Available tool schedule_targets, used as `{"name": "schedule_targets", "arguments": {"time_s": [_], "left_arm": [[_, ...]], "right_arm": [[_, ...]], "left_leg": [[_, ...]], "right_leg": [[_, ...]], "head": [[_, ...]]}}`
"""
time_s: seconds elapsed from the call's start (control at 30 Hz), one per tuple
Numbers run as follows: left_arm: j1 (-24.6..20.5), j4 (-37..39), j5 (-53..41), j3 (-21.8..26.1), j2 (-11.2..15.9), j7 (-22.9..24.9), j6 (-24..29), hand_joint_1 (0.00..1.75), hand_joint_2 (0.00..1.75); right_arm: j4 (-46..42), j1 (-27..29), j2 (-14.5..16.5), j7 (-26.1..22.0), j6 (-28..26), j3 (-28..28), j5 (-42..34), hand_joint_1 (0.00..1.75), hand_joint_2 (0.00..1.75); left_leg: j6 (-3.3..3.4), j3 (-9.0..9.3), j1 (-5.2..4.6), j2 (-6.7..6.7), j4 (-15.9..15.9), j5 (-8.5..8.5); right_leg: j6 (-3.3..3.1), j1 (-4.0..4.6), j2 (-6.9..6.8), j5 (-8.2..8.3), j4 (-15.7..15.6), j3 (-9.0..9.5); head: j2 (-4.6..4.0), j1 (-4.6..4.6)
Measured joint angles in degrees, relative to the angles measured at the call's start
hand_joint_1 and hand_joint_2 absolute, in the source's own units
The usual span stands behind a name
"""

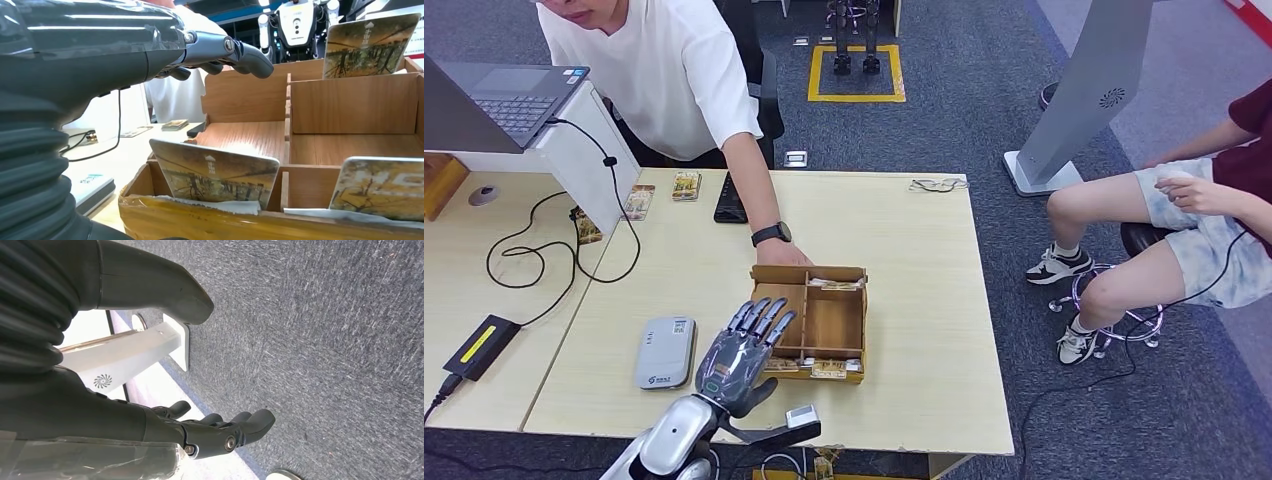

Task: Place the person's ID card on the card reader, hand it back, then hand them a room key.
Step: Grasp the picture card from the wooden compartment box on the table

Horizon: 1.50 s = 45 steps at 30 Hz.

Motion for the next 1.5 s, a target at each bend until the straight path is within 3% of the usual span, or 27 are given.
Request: {"name": "schedule_targets", "arguments": {"time_s": [0.53,0.67,0.7,0.8,0.83,1.5], "left_arm": [[0.17,-0.08,1.15,-0.87,1.21,-2.25,-1.76,0.0,1.75],[0.18,-0.08,2.71,-1.8,2.47,-4.46,-3.27,0.11,1.75],[0.18,-0.07,3.19,-2.1,2.85,-4.95,-3.59,0.28,1.75],[0.2,-0.04,4.33,-2.89,4.06,-5.92,-3.99,1.49,1.75],[0.21,-0.04,4.57,-3.04,4.38,-6.05,-3.99,1.75,1.75],[0.12,-0.2,5.36,-3.97,5.15,-6.56,-1.56,1.75,1.75]], "right_arm": [[-0.03,-0.01,0.0,0.02,-0.08,0.31,0.0,0.0,1.75],[-0.03,-0.04,-0.01,-0.05,-0.2,0.85,0.0,0.0,1.75],[-0.03,-0.06,-0.04,-0.07,-0.26,1.02,0.0,0.0,1.75],[-0.01,-0.13,-0.14,-0.1,-0.43,1.44,0.0,0.0,1.75],[-0.01,-0.16,-0.17,-0.1,-0.48,1.52,0.0,0.0,1.75],[0.02,-0.26,-0.33,-0.06,-0.57,2.33,0.0,0.0,1.75]], "left_leg": [[0.0,0.0,0.0,0.0,0.0,0.0],[0.0,0.0,0.0,0.0,0.0,0.0],[0.0,0.0,0.0,0.0,0.0,0.0],[0.0,0.0,0.0,0.0,0.0,0.0],[0.0,-0.01,0.0,0.0,0.0,0.0],[0.0,0.02,0.0,0.0,-0.01,0.0]], "right_leg": [[0.0,0.0,0.0,0.0,0.0,0.0],[0.0,0.0,0.0,0.0,0.0,0.0],[0.0,0.0,0.0,0.0,0.0,0.0],[0.0,0.0,0.0,0.0,0.0,0.0],[0.0,0.0,0.0,0.0,0.0,0.0],[0.0,0.0,0.01,0.0,0.0,0.03]], "head": [[0.0,0.0],[0.0,-0.01],[0.0,0.0],[0.0,0.0],[0.0,0.0],[0.0,0.0]]}}
